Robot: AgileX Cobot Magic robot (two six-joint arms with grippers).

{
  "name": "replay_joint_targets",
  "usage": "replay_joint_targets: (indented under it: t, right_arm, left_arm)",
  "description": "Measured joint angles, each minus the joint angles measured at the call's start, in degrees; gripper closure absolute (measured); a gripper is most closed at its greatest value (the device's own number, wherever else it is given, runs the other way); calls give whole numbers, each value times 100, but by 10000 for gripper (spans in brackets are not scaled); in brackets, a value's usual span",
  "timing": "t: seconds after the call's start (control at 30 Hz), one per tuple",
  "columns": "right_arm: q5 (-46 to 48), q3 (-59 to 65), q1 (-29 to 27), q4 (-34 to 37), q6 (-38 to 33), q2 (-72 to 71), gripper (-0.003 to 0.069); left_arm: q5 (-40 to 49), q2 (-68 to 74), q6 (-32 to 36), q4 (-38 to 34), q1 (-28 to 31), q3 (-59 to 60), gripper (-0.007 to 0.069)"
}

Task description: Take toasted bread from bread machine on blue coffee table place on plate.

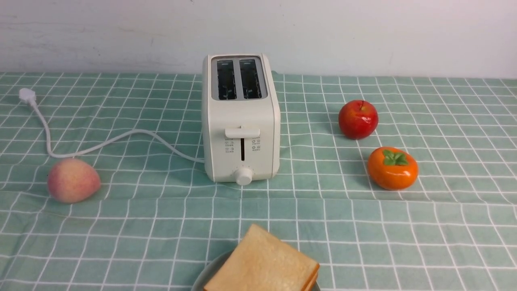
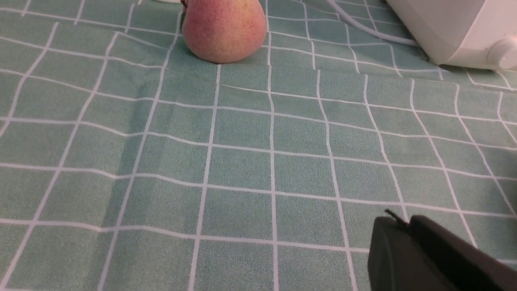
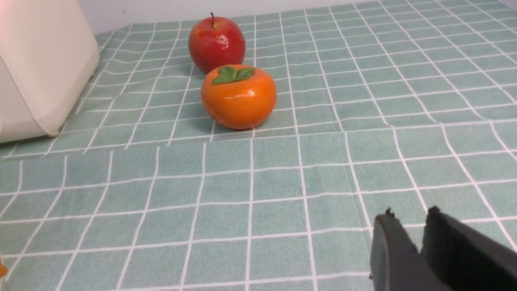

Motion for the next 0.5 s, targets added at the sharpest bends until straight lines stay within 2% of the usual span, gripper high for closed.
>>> replay_joint_targets:
  t: [0.5]
  right_arm:
    - [112, 69, 0, 0, 0, 0, 517]
  left_arm:
    - [0, 0, 0, 0, 0, 0, 569]
